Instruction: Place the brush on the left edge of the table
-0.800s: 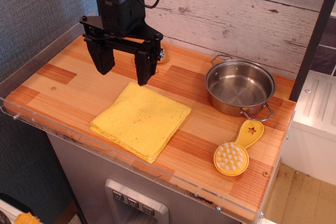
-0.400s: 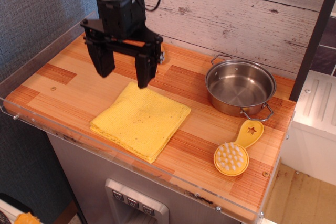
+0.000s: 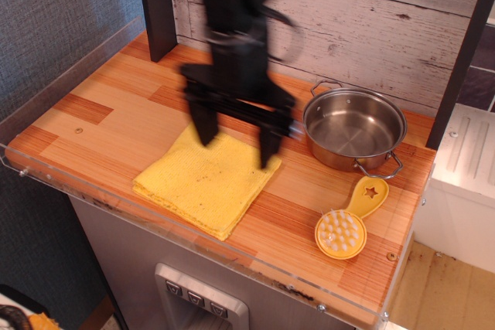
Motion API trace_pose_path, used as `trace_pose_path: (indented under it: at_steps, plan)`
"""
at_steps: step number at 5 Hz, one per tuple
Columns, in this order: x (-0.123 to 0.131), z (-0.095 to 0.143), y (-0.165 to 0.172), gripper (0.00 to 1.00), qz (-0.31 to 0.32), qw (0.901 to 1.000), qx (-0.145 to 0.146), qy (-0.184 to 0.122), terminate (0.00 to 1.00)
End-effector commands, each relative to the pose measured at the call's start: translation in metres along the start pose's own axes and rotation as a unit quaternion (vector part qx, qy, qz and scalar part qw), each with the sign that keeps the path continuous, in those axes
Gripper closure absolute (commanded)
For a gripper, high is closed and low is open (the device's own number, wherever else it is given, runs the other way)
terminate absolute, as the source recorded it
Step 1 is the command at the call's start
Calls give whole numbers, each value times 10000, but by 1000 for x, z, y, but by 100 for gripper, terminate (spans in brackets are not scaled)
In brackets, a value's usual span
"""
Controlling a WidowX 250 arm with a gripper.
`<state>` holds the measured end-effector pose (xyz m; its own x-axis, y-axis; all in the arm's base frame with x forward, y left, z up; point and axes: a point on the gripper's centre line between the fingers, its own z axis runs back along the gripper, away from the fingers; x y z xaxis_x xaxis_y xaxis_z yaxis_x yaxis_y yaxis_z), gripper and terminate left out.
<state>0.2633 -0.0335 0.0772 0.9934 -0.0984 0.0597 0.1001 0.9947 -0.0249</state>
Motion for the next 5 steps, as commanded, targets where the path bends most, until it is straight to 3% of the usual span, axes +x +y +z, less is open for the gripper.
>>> trace_pose_path:
  at_steps: [1,3,5]
  plan:
    - [28,-13,-70,0,-448,9989,73,-73,0]
    - [30,-46,-84,0,-533,9978,138,358,0]
    - [13,-74,-91,0,-598,9953,172,738,0]
